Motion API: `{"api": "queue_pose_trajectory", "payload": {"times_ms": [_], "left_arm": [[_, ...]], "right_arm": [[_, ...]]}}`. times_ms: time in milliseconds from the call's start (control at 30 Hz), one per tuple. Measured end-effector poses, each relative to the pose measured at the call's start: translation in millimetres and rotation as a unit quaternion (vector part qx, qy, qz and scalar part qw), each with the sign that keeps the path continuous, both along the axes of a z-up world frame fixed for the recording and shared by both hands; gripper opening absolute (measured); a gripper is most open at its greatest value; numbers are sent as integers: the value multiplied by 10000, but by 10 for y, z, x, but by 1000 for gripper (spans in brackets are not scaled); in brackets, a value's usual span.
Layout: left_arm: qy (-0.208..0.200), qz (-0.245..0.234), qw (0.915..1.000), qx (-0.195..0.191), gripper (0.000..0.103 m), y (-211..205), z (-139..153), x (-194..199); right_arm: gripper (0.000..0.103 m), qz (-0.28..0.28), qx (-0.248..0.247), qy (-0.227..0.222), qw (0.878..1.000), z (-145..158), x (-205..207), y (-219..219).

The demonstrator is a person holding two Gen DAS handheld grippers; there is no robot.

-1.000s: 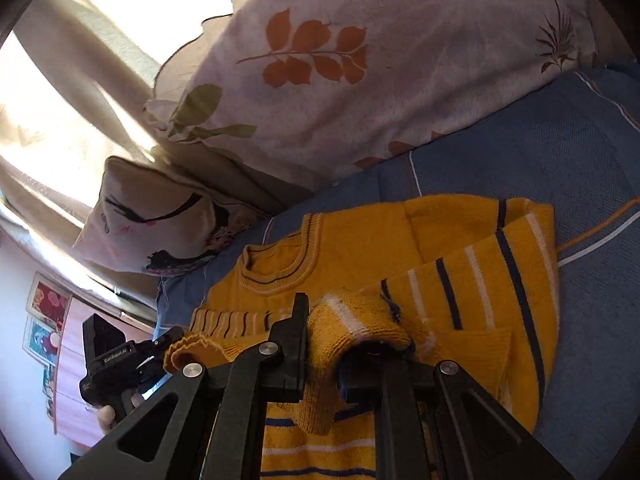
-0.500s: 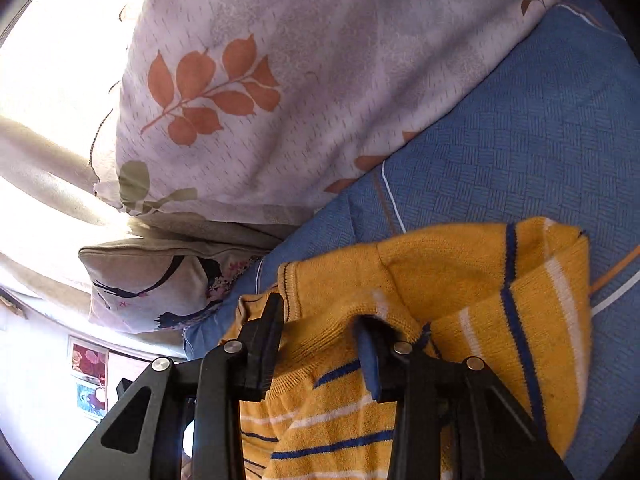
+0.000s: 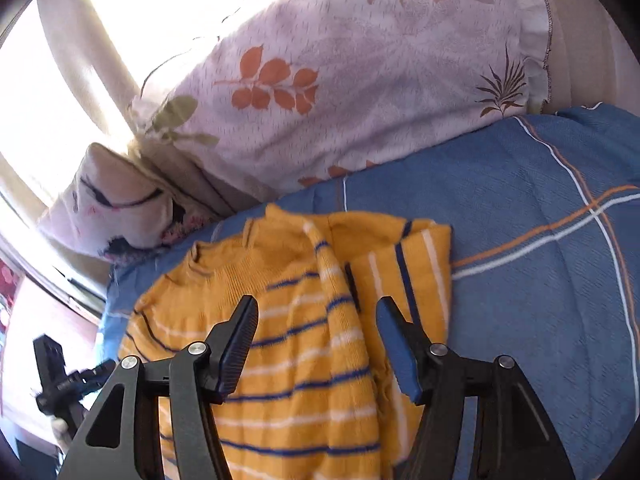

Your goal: Fold small clothes

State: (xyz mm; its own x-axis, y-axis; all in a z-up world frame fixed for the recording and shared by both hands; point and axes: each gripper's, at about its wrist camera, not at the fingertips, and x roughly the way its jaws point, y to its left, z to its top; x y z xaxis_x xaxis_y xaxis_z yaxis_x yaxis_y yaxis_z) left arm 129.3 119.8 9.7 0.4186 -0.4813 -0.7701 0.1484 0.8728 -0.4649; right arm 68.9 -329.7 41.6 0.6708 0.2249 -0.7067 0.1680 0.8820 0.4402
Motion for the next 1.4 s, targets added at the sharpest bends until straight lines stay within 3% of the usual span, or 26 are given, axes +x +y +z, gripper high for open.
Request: {"api": "queue_pose_trajectory", "payload": {"times_ms": [167,200,233,267,300,500,600,667,767,800,833,867,900,933,967,1000,1033,1067,1133,1267,1400], "left_arm": [[-106,-270,9991,318,60,-130,-131,-177],[-143,-316,9984,445,45,-152,-124,-200],[-73,-405,9982,434,11,-168,-125,-211],[20,-381,9986,379,9,-155,-102,-196],[20,-275,9988,405,9,-126,-46,-193],[-168,134,9949,985,9,-17,188,-333],[-140,185,9967,782,10,90,159,-412],[-327,257,9961,784,10,140,209,-522],[-906,364,9909,922,24,125,408,-697],[-1169,434,9875,964,38,108,491,-760],[-1453,527,9828,1014,52,95,578,-827],[-1758,640,9768,1046,58,76,666,-892],[-2077,782,9695,1044,69,60,752,-950],[-2400,948,9610,995,86,56,824,-1013],[-2666,1125,9529,912,96,61,883,-1064],[-2847,1301,9464,791,103,73,925,-1109],[-2888,1353,9456,640,103,80,952,-1118],[-2799,1235,9509,460,103,79,962,-1089],[-2500,987,9631,140,103,68,939,-1005],[-2163,1043,9696,476,103,40,817,-904],[-1760,1117,9768,495,103,178,637,-814]], "right_arm": [[67,3,-228,180,9996,-228,-492,116],[66,-2,-325,215,9992,-275,-554,136],[54,44,-389,258,9989,-320,-579,169],[23,179,-338,327,9987,-364,-576,193],[11,243,-130,351,9990,-378,-579,163],[8,-266,-16,270,9993,-243,-713,-162],[11,-248,-116,333,9991,-270,-770,-143],[14,-247,-385,123,9989,-151,-856,-60],[17,-276,-1067,-515,9926,188,-992,126],[24,-314,-1276,-816,9880,299,-1033,175],[48,-350,-1400,-1133,9830,402,-1056,208],[80,-357,-1427,-1435,9787,488,-1058,227],[89,-350,-1413,-1593,9764,557,-1016,237],[90,-321,-1383,-1551,9777,610,-922,248],[84,-196,-1297,-1414,9812,645,-788,269],[78,-35,-1179,-1244,9852,657,-625,296],[62,71,-1085,-1071,9883,647,-464,344],[45,207,-990,-874,9910,616,-280,403],[30,592,-784,-501,9939,484,98,562],[28,625,-955,139,9934,83,792,702],[28,-36,-1165,747,9904,-338,1297,391]]}}
